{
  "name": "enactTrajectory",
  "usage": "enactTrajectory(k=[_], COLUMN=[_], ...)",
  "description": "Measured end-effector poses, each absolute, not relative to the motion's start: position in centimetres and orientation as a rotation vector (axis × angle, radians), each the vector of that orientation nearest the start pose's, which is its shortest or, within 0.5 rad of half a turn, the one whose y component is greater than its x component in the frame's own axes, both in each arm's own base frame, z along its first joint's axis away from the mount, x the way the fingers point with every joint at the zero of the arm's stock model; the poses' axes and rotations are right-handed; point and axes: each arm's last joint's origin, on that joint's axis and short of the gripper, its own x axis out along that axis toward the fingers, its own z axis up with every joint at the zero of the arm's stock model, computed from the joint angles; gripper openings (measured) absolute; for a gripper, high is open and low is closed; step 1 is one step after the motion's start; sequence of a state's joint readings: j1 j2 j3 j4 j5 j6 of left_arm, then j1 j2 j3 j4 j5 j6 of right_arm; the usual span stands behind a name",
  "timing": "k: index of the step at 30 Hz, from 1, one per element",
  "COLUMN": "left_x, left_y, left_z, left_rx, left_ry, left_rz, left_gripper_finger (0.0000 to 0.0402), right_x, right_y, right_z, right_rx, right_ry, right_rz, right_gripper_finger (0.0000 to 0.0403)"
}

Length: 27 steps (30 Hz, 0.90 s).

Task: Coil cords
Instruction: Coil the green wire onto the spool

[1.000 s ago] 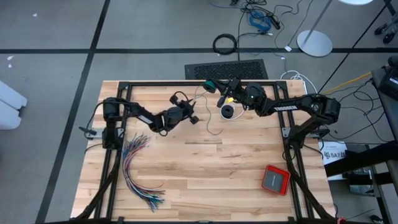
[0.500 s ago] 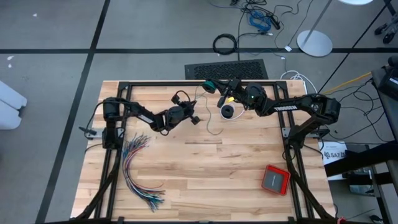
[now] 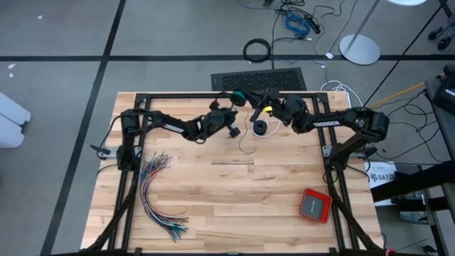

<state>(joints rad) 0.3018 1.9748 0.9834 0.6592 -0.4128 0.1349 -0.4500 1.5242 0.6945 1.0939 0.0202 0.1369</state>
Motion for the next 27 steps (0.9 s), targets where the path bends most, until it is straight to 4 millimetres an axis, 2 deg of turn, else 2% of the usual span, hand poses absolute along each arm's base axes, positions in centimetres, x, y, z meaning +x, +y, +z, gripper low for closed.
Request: enactTrajectory(k=[8,14,19,27], left_x=[39.3,40.1,40.5,40.5], left_y=[11.7,11.5,10.7,8.8], left_z=[15.3,16.4,16.3,16.3], left_rx=[0.151,0.151,0.157,0.189], left_ry=[0.352,0.318,0.361,0.434], left_rz=[0.635,0.624,0.596,0.546], left_gripper_finger=[0.0,0.0,0.0,0.0], right_x=[27.8,29.5,30.8,31.1], right_y=[-13.9,-14.3,-14.8,-15.0], right_z=[25.3,23.7,22.1,20.9], right_rx=[0.083,0.085,0.09,0.114], right_ry=[-0.351,-0.281,-0.227,-0.174], right_rz=[-0.563,-0.558,-0.579,-0.583], right_gripper_finger=[0.0,0.0,0.0,0.0])
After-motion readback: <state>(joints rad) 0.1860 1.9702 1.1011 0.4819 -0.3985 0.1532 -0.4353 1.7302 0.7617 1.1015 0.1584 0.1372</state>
